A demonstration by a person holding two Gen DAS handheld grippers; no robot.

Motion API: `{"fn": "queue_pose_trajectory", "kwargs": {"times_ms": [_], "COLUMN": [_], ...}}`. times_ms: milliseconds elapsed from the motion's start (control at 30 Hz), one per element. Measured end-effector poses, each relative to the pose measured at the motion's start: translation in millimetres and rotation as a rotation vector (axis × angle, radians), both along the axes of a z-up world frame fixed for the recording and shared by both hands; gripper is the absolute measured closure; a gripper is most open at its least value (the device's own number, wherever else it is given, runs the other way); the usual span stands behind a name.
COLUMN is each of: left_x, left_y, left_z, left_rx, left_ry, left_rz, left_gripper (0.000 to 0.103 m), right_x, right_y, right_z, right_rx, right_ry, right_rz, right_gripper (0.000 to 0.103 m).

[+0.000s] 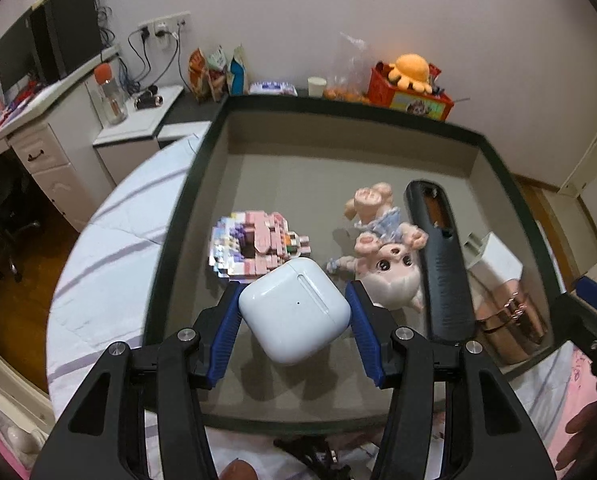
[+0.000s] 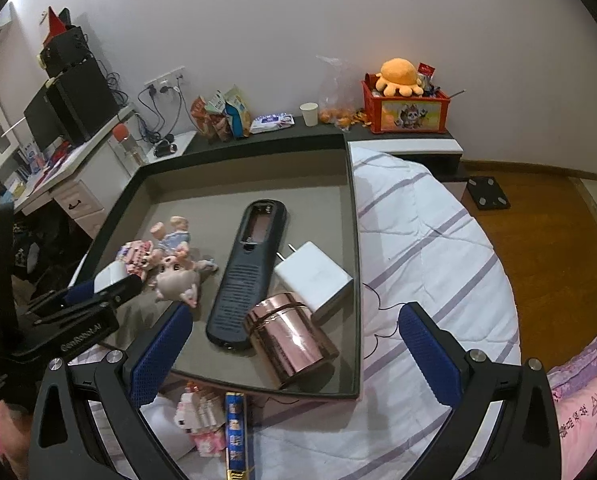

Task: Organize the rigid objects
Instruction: 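Carry the earbud case into the tray and open the left gripper, then move the right gripper to the blue-and-gold box on the bed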

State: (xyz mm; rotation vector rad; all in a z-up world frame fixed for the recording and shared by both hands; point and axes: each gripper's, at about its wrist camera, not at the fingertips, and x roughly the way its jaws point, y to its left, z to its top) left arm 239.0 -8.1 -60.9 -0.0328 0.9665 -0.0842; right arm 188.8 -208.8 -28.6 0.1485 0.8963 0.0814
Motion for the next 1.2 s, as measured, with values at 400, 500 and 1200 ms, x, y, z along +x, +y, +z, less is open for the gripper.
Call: {"fn": "queue_pose_trajectory", "kwargs": {"times_ms": [400, 500, 1200], "left_x": [-15, -26, -152], "left_y": [0, 4, 30], "left_z": [16, 27, 51], "left_rx": [0.032, 0.027, 0.059], "left_ry": [-0.055, -0.078, -0.139], "left_rz": [0.006, 0.013, 0.066], "left_gripper": [0.0, 0.0, 0.0], "right_x": [-5, -12, -113], "right_y": [2, 4, 14], "right_z": [-1, 5, 0], "right_rx": [-0.001, -0.006, -0.021], "right_ry": [0.008, -0.005, 0.021], "right_rz": [0.001, 0.002, 0.033], "right_gripper": [0.0, 0.0, 0.0]}}
